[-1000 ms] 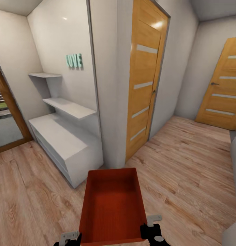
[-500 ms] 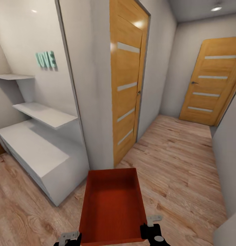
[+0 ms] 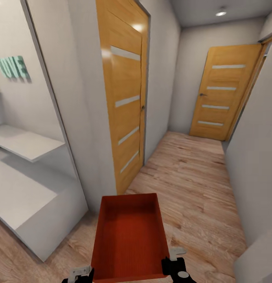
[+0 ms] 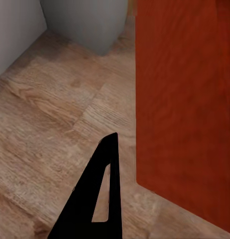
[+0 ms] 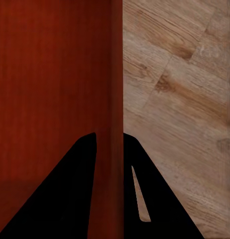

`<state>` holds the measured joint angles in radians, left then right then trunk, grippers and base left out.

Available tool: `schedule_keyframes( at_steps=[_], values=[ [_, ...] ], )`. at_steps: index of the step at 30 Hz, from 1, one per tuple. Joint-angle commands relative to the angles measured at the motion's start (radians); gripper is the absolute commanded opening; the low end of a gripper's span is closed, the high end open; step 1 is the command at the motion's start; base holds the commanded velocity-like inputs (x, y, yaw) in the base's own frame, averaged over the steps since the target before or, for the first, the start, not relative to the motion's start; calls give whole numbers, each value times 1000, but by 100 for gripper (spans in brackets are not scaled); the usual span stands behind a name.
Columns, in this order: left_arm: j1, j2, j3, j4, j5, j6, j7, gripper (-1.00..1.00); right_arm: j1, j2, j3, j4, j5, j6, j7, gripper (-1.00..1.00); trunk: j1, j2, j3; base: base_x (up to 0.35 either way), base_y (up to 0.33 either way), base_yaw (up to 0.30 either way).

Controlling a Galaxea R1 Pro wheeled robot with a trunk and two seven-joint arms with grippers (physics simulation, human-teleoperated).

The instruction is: Move the two storage containers from the living room to the garage. In the garage, place one container on the floor and stack the other container on top of it (either order is fine).

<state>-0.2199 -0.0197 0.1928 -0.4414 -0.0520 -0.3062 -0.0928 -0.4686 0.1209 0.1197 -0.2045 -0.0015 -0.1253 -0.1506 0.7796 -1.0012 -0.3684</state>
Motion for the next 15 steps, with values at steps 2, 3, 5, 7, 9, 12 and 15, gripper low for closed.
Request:
schedule_keyframes(
  at_steps=[2, 3, 5, 7, 9, 12, 15],
  values=[
    [1, 10, 17, 1, 0, -1, 1, -100, -2, -1, -58, -3, 8, -4, -18, -100, 0, -1, 0, 12, 0, -264],
    [1, 10, 17, 1, 0, -1, 1, -100, -2, -1, -58, -3, 8, -4, -18, -100, 0, -1, 0, 6, 0, -264],
    [1, 10, 17, 1, 0, -1, 1, -100, -2, -1, -58, -3, 8, -4, -18, -100, 0, -1, 1, 4, 0, -264],
    [1, 10, 17, 1, 0, -1, 1, -100, -2, -1, -58, -3, 8, -4, -18, -100, 0, -1, 1, 2, 0, -245],
    [1, 10, 18, 1, 0, -1, 1, -100, -2, -1, -58, -3, 8, -4, -18, -100, 0, -1, 2, 1, 0, -99],
    [1, 10, 18, 1, 0, -1, 1, -100, -2, -1, -58, -3, 8, -4, -18, -100, 0, -1, 2, 0, 0, -12],
    [1, 10, 17, 1, 0, -1, 1, -100, -2, -1, -58, -3, 8, -4, -18, -100, 0, -1, 2, 0, 0, -2]
  ],
)
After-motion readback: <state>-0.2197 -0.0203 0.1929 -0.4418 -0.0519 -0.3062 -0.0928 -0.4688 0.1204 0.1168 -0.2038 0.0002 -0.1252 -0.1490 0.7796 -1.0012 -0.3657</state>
